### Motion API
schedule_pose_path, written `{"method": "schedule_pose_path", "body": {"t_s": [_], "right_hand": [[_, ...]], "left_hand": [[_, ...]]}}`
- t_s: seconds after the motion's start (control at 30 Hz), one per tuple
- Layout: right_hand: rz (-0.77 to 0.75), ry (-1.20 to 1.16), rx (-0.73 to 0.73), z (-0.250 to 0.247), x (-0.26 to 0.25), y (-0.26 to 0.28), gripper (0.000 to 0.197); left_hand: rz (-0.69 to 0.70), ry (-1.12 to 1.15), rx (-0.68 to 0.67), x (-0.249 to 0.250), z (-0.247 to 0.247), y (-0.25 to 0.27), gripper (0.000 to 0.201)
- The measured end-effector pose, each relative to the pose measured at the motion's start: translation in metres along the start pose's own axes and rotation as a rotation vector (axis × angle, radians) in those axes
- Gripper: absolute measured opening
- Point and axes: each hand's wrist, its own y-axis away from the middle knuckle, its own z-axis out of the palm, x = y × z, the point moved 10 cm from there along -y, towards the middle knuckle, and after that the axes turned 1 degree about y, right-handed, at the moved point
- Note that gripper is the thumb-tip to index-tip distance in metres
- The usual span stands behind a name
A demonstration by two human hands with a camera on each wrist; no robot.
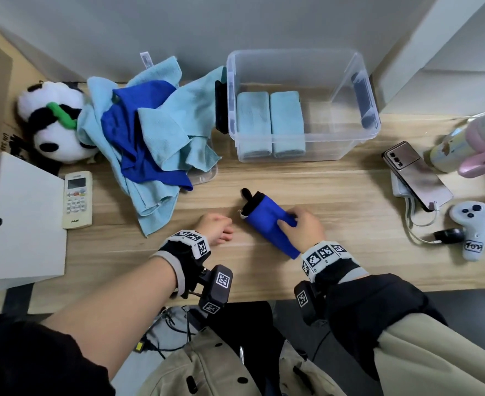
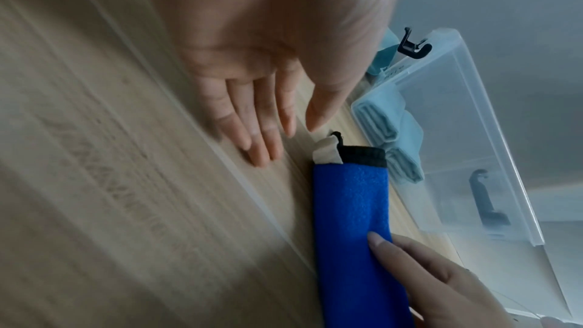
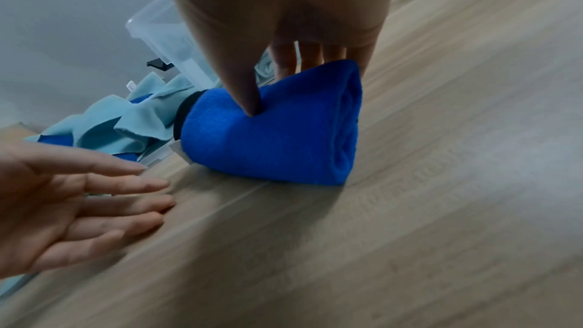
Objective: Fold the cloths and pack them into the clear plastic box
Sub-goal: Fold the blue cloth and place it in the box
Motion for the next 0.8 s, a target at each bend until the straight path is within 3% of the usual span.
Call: {"method": "schedule_pose_path", "body": {"t_s": [0.1, 0.2, 0.4, 0.43, 0.57, 0.7, 0.8], "right_hand": [[0.044, 0.015, -0.068, 0.008, 0.000, 0.000, 0.033], [0.092, -0.113, -0.154, 0.024, -0.002, 0.003, 0.034], [0.264, -0.483, -0.300, 0.053, -0.005, 0.015, 0.038], [0.282, -0.547, -0.328, 0.055, -0.008, 0.018, 0.036], [0.340, -0.648, -0.314, 0.047, -0.014, 0.025, 0.038], [0.408, -0.732, -0.292, 0.032, -0.014, 0.028, 0.055], [0.383, -0.885, -0.328, 0.020, -0.028, 0.034, 0.054]], "left_hand": [[-0.047, -0.001, -0.098, -0.006, 0.018, 0.007, 0.014], [-0.035, -0.011, -0.102, -0.005, 0.025, 0.009, 0.035], [-0.003, -0.020, -0.176, -0.003, 0.033, 0.013, 0.105], [0.022, -0.088, -0.195, -0.001, 0.035, 0.013, 0.106], [0.145, -0.185, -0.226, 0.021, 0.037, 0.021, 0.062], [0.187, -0.148, -0.337, 0.043, 0.049, 0.033, 0.053], [0.234, -0.098, -0.405, 0.067, 0.059, 0.044, 0.049]]}}
